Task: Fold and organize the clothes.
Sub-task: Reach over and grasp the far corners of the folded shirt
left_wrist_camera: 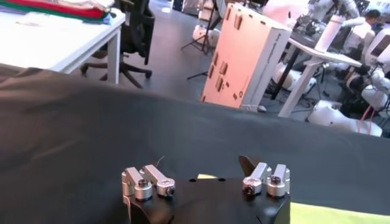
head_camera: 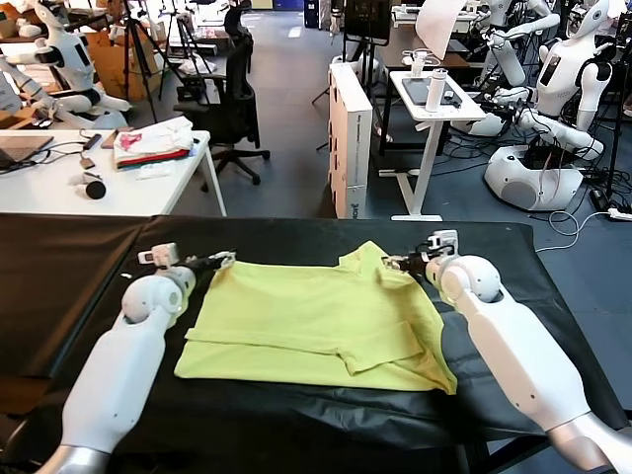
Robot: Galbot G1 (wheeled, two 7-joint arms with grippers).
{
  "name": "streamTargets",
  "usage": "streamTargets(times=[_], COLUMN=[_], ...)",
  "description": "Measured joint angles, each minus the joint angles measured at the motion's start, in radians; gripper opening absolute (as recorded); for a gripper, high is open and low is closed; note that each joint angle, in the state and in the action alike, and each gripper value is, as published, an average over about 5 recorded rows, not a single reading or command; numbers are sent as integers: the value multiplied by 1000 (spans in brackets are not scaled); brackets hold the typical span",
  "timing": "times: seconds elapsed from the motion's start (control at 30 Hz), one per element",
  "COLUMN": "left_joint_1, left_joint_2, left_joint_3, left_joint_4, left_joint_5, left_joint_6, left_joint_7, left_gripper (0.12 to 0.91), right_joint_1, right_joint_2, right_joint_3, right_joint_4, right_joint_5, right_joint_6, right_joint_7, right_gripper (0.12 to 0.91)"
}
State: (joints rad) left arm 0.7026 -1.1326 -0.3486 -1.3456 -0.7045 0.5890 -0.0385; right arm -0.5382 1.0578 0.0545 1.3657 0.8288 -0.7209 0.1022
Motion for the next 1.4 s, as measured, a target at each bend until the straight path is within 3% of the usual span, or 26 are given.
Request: streamTargets(times=[0.3, 0.47, 0.57, 0.67, 0.8, 0.9, 0.97, 1.07, 1.4], left_joint_1=[29, 28, 25, 22, 22, 24, 26, 30, 34], left_joint_2=[10, 13, 14, 15, 14, 13, 13, 14, 15], left_joint_3=[0, 0, 1, 1, 2, 2, 2, 2, -1], left_joint_4=[-20, -19, -19, -19, -19, -19, -20, -22, -37], left_joint_5=[-1, -11, -21, -33, -47, -48, -46, -40, -36], left_joint_6=[28, 31, 35, 39, 45, 47, 47, 46, 37], left_joint_7=[-1, 0, 1, 1, 3, 10, 18, 25, 26], left_gripper=[876, 829, 785, 719, 531, 389, 329, 258, 192], right_joint_1=[4, 4, 5, 6, 8, 9, 9, 7, -13], right_joint_2=[2, 2, 2, 5, 12, 15, 17, 18, 24], right_joint_3=[-8, -8, -9, -12, -13, -13, -13, -13, 13], right_joint_4=[-9, -11, -15, -20, -27, -30, -30, -29, -11], right_joint_5=[-5, -5, -5, -5, -6, -6, -8, -16, -14], right_joint_6=[-9, -10, -10, -9, -8, -6, -2, 16, 76], right_joint_7=[0, -1, -2, -2, -2, -2, -3, -8, -12], right_gripper=[889, 699, 630, 578, 495, 373, 254, 147, 138])
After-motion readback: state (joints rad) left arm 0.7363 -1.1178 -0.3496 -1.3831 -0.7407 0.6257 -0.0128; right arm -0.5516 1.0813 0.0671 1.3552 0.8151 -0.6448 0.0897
